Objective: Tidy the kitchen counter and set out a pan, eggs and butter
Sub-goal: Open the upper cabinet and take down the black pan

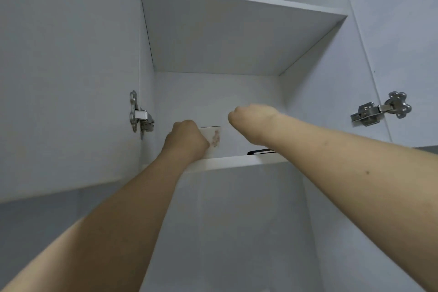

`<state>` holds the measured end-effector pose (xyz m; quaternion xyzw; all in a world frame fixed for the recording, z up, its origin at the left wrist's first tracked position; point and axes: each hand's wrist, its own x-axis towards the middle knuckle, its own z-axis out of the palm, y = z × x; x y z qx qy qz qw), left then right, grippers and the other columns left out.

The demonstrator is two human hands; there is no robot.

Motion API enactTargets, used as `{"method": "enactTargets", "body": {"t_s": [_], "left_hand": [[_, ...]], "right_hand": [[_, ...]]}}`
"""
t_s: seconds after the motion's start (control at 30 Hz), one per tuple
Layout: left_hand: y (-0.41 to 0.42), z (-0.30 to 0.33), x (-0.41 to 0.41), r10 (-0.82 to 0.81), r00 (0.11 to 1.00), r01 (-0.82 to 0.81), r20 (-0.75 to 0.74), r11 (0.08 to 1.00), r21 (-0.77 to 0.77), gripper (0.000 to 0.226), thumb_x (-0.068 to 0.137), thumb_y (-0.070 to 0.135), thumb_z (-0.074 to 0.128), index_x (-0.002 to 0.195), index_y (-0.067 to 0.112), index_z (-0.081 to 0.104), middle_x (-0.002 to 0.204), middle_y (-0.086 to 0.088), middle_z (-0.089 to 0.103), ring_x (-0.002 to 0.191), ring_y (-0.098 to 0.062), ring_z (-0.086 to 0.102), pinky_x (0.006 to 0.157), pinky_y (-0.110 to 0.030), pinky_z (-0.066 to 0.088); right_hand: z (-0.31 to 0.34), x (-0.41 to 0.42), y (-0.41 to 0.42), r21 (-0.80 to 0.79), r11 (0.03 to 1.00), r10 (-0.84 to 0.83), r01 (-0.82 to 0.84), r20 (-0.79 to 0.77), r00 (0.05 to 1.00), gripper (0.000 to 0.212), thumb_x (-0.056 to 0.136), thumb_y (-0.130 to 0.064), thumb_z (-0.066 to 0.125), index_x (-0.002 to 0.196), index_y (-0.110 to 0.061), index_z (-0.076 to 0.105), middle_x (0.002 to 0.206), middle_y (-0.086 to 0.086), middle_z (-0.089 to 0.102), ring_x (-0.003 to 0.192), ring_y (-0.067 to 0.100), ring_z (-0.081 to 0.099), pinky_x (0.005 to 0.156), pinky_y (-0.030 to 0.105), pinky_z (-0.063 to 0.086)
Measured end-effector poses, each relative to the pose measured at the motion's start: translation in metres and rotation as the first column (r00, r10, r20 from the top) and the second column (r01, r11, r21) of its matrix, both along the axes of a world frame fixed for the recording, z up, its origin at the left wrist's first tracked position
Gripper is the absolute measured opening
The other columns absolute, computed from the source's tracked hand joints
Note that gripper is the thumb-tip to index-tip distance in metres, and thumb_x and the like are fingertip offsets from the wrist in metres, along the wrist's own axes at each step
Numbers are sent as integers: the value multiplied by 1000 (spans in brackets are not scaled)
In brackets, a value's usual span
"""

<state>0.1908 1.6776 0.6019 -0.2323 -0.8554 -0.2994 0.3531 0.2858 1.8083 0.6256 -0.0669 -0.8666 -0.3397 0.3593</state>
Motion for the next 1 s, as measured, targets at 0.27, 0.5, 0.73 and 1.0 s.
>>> {"method": "enactTargets", "body": {"t_s": [0.27, 0.5, 0.73, 1.0], "left_hand": [[-13, -5, 52, -33, 987, 52, -155, 991, 120, 31, 92, 21, 57, 118, 5, 51, 125, -14, 45, 107, -40, 53, 78, -36, 38], [-29, -23, 123, -44, 982, 62, -181, 994, 95, 28, 92, 24, 59, 112, 5, 51, 126, -13, 46, 107, -39, 52, 78, -38, 40], [-58, -54, 203, -22, 989, 31, -146, 998, 60, 23, 93, 24, 57, 106, 6, 50, 120, -12, 47, 103, -36, 52, 78, -37, 40], [-92, -116, 269, -13, 1000, 13, 8, 998, 57, 15, 93, 22, 56, 92, 14, 42, 117, -8, 48, 100, -34, 54, 74, -34, 40]], "right_hand": [[11, 83, -11, 65, 997, -45, 49, -51, 998, 22, 83, 13, 42, 80, -8, 41, 80, 4, 41, 78, 29, 47, 52, 32, 31], [6, 158, -28, 8, 1000, 9, -8, -90, 996, 30, 85, 12, 40, 109, -5, 45, 110, 14, 49, 96, 34, 55, 66, 35, 34], [-1, 238, -56, -22, 995, 93, -95, -73, 993, 29, 85, 13, 41, 108, -5, 44, 105, 13, 44, 91, 33, 54, 66, 36, 36], [-21, 291, -95, -49, 993, 113, -111, 26, 993, 23, 83, 13, 40, 79, -9, 37, 77, 5, 28, 76, 29, 41, 64, 34, 33]]}}
